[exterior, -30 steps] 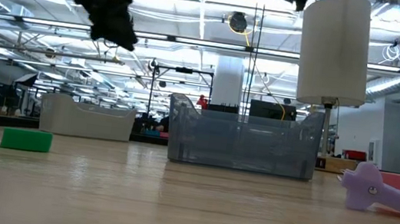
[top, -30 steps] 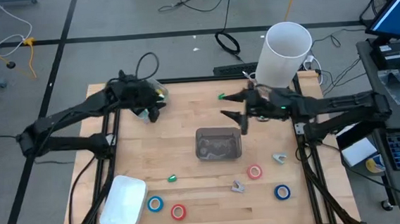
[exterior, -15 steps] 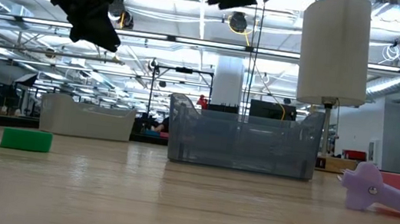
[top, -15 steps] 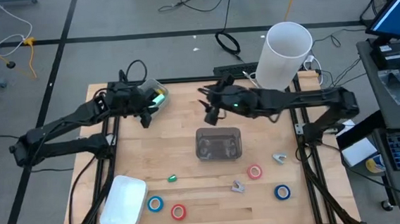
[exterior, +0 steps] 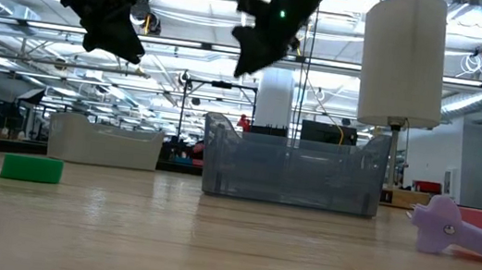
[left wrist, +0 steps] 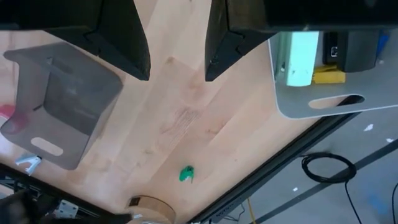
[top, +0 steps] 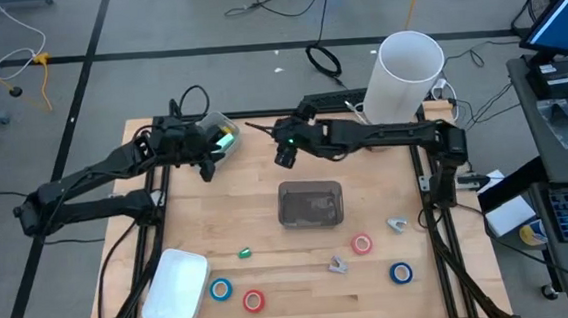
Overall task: Pick and place Stapler, Stapler remover, tape
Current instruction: Put the top green stapler into the gray bin
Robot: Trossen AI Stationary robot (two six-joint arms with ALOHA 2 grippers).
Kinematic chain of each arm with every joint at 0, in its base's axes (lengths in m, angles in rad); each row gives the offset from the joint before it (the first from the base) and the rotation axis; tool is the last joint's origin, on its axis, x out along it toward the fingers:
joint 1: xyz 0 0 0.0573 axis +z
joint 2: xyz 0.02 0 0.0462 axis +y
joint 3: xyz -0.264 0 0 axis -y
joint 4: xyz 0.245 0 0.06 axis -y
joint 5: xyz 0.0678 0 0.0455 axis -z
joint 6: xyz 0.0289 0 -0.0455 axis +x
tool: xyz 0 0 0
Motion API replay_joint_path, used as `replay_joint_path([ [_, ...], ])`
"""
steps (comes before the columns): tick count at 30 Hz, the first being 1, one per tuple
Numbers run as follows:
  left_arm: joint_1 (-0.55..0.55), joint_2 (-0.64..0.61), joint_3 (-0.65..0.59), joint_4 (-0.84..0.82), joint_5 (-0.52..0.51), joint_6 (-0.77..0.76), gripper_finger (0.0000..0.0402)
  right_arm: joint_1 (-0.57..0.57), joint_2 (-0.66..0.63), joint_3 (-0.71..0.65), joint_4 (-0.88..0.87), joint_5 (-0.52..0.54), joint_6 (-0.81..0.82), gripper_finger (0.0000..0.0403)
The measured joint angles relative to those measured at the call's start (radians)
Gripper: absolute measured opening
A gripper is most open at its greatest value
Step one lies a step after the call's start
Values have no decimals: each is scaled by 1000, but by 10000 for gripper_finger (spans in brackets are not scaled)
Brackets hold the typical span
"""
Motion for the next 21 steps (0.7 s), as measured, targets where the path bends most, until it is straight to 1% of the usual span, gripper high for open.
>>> replay_joint_path([
  [4,0,0,0,0,0,-11,152,-37,42,2,-36,-51,60,242],
  [7,0,0,0,0,-1,-14,152,-52,74,0,-69,-68,72,242],
  [12,0,1,0,-1,-1,-16,152,-62,128,0,-114,-68,67,242],
  [14,0,1,0,-1,-1,-19,152,-64,149,0,-136,-44,73,242],
  [18,0,1,0,-2,-1,-22,152,-66,183,0,-190,62,90,242],
  [21,0,1,0,-2,-1,-23,152,-75,185,-1,-223,85,102,242],
])
